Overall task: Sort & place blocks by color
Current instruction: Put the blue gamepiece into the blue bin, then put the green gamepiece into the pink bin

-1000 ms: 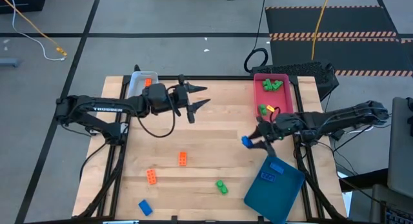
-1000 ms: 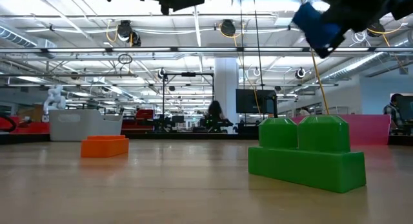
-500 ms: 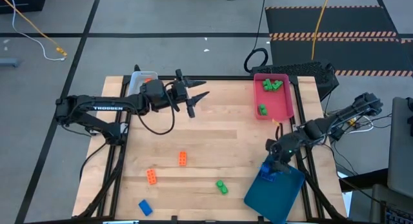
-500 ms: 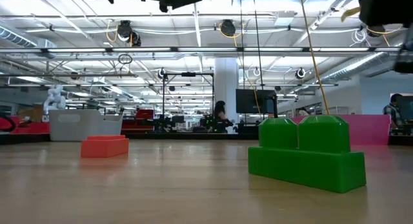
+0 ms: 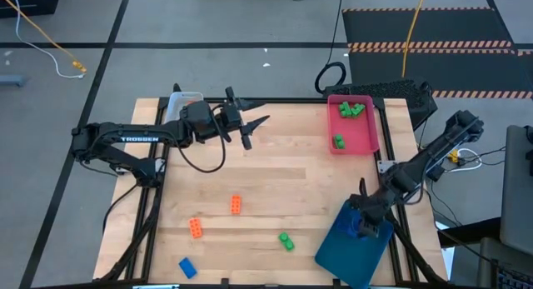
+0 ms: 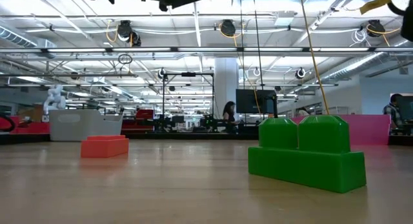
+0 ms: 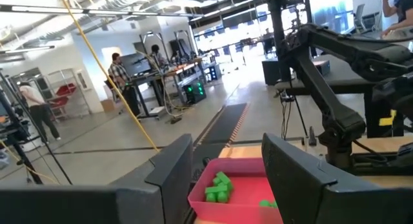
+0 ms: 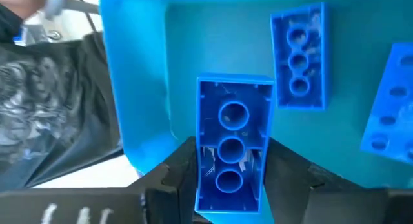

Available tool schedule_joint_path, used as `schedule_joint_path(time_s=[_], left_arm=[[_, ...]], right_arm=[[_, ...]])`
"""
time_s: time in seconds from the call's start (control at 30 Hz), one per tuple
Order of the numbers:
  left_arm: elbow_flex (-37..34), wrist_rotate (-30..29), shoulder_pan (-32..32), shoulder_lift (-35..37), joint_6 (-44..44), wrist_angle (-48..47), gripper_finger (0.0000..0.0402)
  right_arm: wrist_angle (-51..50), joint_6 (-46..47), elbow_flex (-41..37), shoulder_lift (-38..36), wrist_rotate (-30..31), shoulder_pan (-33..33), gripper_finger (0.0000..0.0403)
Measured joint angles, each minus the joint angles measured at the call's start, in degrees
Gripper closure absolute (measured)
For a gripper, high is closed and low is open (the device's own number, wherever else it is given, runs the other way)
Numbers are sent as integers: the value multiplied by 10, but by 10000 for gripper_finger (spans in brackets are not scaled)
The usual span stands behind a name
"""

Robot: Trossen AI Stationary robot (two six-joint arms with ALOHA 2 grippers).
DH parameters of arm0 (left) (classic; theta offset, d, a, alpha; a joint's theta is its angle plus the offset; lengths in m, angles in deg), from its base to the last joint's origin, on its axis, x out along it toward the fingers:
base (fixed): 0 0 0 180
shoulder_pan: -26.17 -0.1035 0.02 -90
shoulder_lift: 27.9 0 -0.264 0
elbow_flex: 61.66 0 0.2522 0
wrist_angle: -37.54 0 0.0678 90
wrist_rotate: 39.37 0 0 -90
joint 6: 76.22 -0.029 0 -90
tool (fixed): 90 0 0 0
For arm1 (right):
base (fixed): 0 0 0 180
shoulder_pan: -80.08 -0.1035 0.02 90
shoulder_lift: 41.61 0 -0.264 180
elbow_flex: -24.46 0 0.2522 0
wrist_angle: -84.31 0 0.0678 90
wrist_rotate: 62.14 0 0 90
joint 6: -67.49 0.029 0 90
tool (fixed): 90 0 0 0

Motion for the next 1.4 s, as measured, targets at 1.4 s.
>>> schedule_joint_path(time_s=[1.4], left_arm=[[0,28,119,0,185,-220,215]], right_arm=[[102,67,0,83,127,-83,218]])
